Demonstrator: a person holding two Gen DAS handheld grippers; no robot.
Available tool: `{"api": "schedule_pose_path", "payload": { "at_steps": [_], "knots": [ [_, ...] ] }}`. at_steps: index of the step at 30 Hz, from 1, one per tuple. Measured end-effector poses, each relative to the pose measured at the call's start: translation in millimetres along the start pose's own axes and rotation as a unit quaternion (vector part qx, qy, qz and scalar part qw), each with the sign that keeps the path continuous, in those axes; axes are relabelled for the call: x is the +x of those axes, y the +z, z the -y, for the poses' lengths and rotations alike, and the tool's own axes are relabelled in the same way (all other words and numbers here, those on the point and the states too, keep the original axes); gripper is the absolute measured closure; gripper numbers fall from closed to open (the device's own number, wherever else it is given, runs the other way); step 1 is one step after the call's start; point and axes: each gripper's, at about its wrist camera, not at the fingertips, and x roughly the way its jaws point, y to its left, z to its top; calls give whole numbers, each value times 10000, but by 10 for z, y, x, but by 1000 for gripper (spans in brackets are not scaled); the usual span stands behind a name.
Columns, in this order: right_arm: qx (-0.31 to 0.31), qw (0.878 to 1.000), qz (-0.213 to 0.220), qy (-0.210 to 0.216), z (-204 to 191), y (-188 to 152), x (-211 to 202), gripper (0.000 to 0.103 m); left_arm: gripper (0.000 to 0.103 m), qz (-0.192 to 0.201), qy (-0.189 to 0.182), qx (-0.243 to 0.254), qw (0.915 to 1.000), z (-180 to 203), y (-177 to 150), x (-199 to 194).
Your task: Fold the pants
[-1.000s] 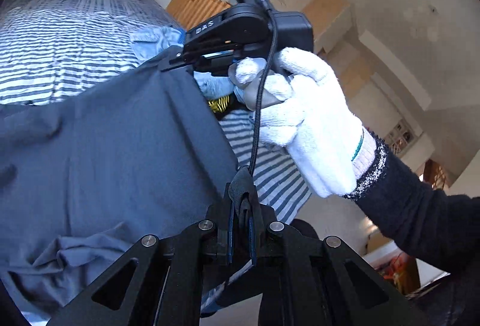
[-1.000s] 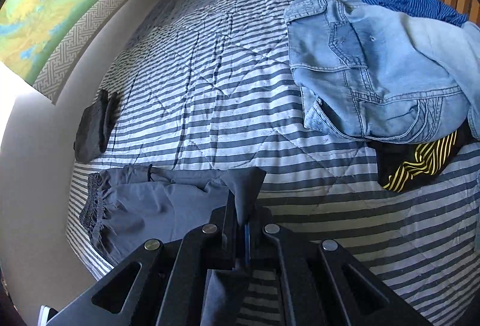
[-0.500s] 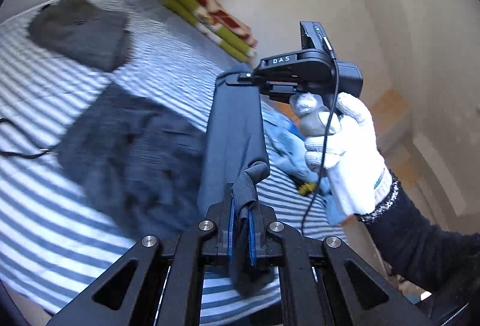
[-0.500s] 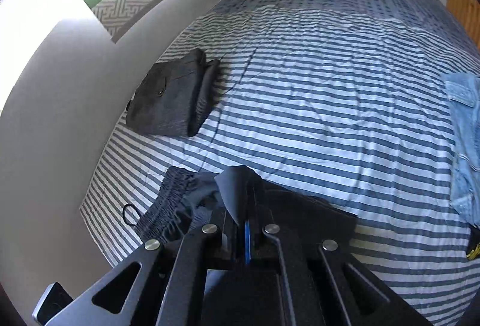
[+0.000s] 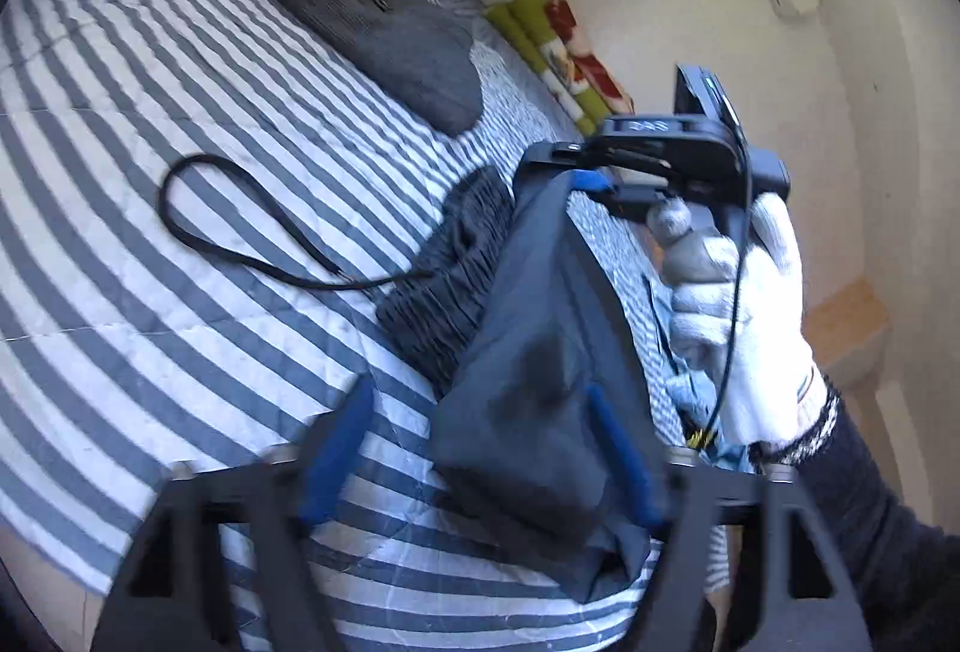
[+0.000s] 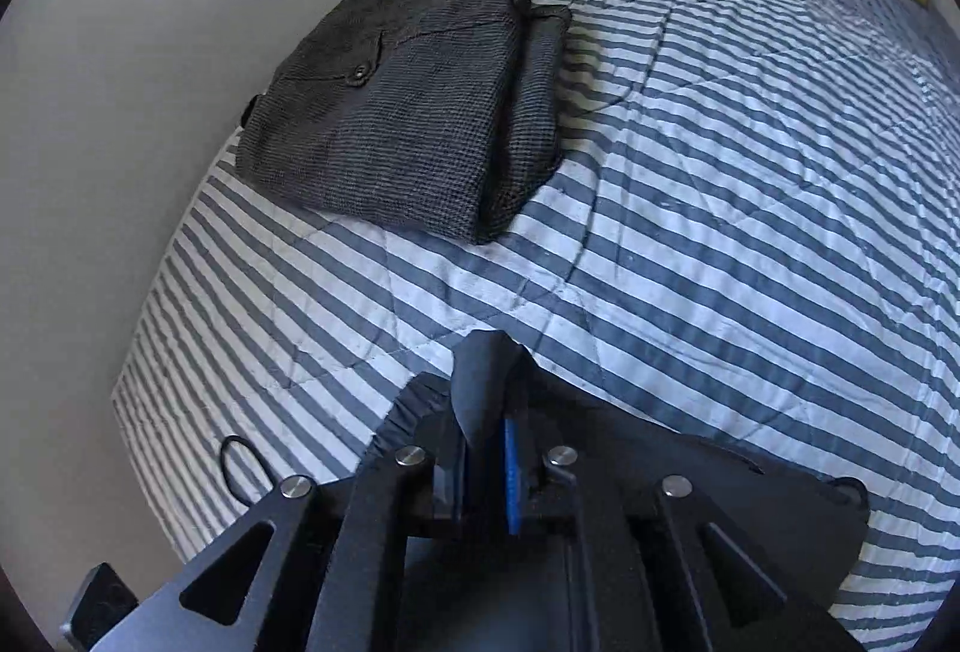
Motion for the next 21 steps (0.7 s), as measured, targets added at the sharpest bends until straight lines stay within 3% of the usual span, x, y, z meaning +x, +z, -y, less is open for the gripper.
{"api": "schedule_pose_path", "payload": {
  "at_steps": [2, 7, 11, 15, 17, 21],
  "knots": [
    [72, 9993, 264, 270, 56, 30, -195, 71, 19, 48, 78, 125, 9999, 52, 19, -31],
    [-196, 9967, 739, 276, 229, -178, -730, 70, 21, 122, 448, 451, 9979, 282, 70, -74],
    [-512, 9948, 881, 60, 426, -739, -1024, 70, 27, -71, 449, 1068, 9932, 616, 84, -16],
    [-579, 9958, 697, 95, 535, -1453, -1005, 70, 36, -466, 530, 1713, 9827, 969, 39, 207],
    [-706, 9948, 726, 102, 457, -1771, -962, 71, 45, -665, 595, 1873, 9782, 1025, 40, 350],
    [-1261, 9886, 766, 282, 107, -2219, -820, 76, 46, -1030, 992, 2089, 9674, 974, 51, 661]
  ]
}}
